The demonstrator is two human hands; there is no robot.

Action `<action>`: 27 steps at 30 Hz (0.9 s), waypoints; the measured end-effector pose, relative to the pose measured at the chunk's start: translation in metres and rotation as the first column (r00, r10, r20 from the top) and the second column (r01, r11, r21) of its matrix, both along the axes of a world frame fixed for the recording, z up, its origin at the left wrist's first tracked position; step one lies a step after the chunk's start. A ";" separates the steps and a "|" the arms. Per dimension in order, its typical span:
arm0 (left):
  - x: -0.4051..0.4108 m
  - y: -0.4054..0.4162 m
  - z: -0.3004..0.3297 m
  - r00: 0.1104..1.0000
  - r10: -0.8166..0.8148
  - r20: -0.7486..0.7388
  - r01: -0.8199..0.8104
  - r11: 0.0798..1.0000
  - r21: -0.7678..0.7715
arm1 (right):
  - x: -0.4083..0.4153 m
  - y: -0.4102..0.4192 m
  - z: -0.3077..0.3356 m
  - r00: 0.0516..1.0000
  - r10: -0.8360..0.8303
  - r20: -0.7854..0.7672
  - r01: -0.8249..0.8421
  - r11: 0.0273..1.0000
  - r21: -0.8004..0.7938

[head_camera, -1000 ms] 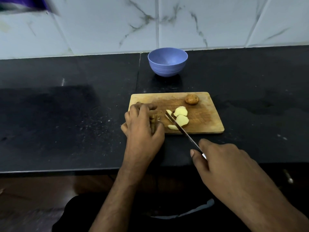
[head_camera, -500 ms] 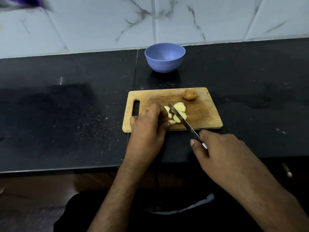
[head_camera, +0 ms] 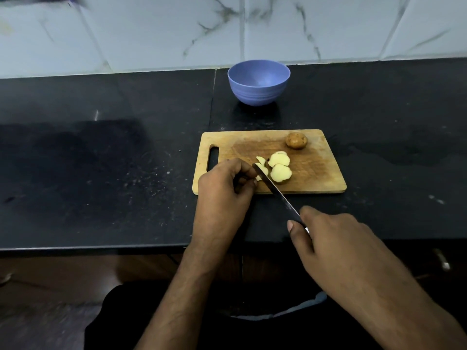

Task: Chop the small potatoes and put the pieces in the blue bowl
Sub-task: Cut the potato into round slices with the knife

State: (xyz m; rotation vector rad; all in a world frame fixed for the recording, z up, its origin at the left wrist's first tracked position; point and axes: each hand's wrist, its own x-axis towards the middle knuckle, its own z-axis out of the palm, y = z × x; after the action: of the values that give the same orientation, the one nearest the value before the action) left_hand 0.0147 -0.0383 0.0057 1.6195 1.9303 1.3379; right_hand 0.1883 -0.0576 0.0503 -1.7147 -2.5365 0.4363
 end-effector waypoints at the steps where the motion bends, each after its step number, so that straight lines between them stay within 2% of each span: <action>1: 0.000 0.000 0.000 1.000 0.004 0.006 -0.004 1.000 -0.003 | 0.001 -0.001 0.001 1.000 0.012 0.008 -0.012 1.000 -0.008; 9: 0.002 -0.002 0.004 0.999 0.011 0.037 -0.011 1.000 -0.015 | -0.004 0.005 0.001 0.996 0.042 0.080 -0.039 0.998 -0.042; 13: 0.003 -0.003 0.003 0.998 0.051 0.027 -0.050 0.999 -0.009 | -0.014 0.019 -0.009 0.998 0.060 0.027 -0.061 0.998 0.027; 18: 0.000 -0.002 0.001 0.997 0.070 0.021 -0.070 0.997 0.027 | -0.005 0.021 -0.006 0.992 0.047 -0.114 -0.034 0.994 0.106; 27: 0.003 0.008 -0.001 0.988 0.093 -0.121 -0.088 0.995 0.051 | 0.001 0.039 -0.020 0.992 -0.019 -0.128 0.033 0.994 0.103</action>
State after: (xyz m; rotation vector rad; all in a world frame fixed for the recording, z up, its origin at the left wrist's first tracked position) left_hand 0.0173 -0.0299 0.0046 1.6914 2.0820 1.3550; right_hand 0.1896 -0.0189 0.0308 -1.6276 -2.4011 0.3900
